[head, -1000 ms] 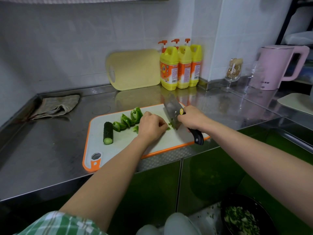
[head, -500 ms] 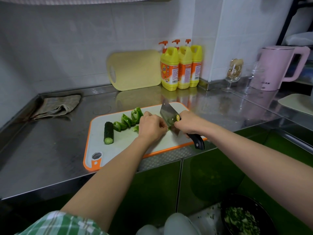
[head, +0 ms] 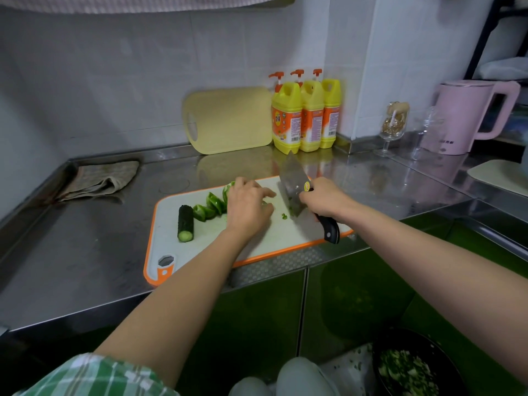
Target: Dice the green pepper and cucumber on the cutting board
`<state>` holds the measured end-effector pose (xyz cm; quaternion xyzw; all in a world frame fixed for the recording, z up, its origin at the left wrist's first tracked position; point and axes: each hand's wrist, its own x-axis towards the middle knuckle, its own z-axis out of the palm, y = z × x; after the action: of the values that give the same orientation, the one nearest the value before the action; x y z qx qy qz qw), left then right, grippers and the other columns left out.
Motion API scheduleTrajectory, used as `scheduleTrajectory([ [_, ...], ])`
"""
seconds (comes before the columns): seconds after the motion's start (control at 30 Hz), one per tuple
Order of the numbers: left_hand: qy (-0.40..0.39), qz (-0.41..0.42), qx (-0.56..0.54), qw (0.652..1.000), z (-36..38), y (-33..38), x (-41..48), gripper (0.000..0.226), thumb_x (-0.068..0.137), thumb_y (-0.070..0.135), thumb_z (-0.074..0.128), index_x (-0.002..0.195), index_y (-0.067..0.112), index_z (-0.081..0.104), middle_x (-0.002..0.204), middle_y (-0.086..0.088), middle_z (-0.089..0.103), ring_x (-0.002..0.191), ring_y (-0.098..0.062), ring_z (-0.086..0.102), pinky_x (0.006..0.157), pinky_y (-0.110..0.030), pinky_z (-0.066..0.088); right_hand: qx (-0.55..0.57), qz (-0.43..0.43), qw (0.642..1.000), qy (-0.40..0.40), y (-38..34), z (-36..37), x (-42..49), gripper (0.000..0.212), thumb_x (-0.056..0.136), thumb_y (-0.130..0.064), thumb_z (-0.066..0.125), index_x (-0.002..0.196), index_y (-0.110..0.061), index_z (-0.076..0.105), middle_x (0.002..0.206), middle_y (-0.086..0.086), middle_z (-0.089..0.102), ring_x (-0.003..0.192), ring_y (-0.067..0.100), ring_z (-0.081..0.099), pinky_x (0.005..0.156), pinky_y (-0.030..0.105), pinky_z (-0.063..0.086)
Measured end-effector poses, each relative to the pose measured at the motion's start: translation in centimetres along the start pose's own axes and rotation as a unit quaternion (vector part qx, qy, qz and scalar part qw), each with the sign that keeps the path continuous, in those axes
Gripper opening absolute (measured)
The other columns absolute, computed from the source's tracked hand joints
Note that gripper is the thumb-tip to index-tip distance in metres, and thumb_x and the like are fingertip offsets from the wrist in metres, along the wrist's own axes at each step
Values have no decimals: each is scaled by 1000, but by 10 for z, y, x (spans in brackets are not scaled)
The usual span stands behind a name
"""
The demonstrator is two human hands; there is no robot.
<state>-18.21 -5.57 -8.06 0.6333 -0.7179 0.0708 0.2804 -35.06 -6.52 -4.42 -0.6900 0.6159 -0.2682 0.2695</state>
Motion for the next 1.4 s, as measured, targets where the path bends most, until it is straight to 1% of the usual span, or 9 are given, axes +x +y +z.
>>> scheduleTrajectory([
  [0.17,45,-34,9,998,-9,-16,-6,25,85,25,61,107,21,71,102,-6,63,103,-28,47,80,-35,33,27,26,998,-50,0,19,-13,21,88,-9,47,67,-8,49,54,13,52,46,25,50,57,34,46],
  [0.43,-35,-32,63,997,-13,-22,-16,37,80,44,63,112,25,66,108,-6,60,106,-28,47,84,-37,36,34,47,998,-21,17,3,-5,23,93,-3,45,69,-4,44,56,13,48,44,23,48,46,27,41],
  [0.6,-54,-19,98,994,-15,-22,-17,44,78,41,65,119,25,62,117,-6,55,114,-27,41,89,-36,33,30,22,996,-81,12,14,-7,11,86,-4,50,75,-4,49,56,14,51,45,25,48,52,35,45],
  [0.7,-62,-10,110,992,-16,-25,-17,45,78,41,64,120,25,62,117,-6,54,114,-27,39,90,-36,33,11,41,998,-52,14,8,-3,16,86,0,46,70,-2,48,53,14,50,44,24,48,51,32,45],
  [0.8,-58,-3,108,992,-16,-30,-18,44,77,42,63,117,24,63,114,-6,54,111,-27,39,88,-36,33,2,34,999,-29,15,-1,-1,20,89,1,44,69,-3,47,53,14,50,43,24,49,46,26,40],
  [0.93,-25,10,85,996,-13,-34,-14,34,80,43,61,106,21,67,105,-5,57,105,-25,42,83,-36,34,7,12,997,-81,11,7,-7,14,88,-6,47,74,-6,48,56,14,51,48,26,49,51,33,44],
  [1.1,18,24,26,999,-11,-28,-1,30,91,25,44,103,17,70,101,-2,67,101,-26,45,79,-36,33,-60,33,994,-80,7,-5,-5,28,94,-8,46,66,-12,43,64,7,51,53,19,49,50,27,43],
  [1.3,-120,3,80,990,-4,-9,26,33,97,23,42,122,24,64,118,-8,65,115,-28,43,89,-35,33,-113,43,989,-89,-2,-4,3,18,91,-1,42,73,-2,45,56,15,52,44,24,50,48,30,44],
  [1.4,-189,-21,125,974,4,-1,37,23,94,27,45,99,20,65,116,-12,63,119,-32,42,102,-41,30,-126,42,987,-91,-4,-3,5,19,92,-3,42,73,0,45,56,17,53,43,26,52,50,32,47],
])
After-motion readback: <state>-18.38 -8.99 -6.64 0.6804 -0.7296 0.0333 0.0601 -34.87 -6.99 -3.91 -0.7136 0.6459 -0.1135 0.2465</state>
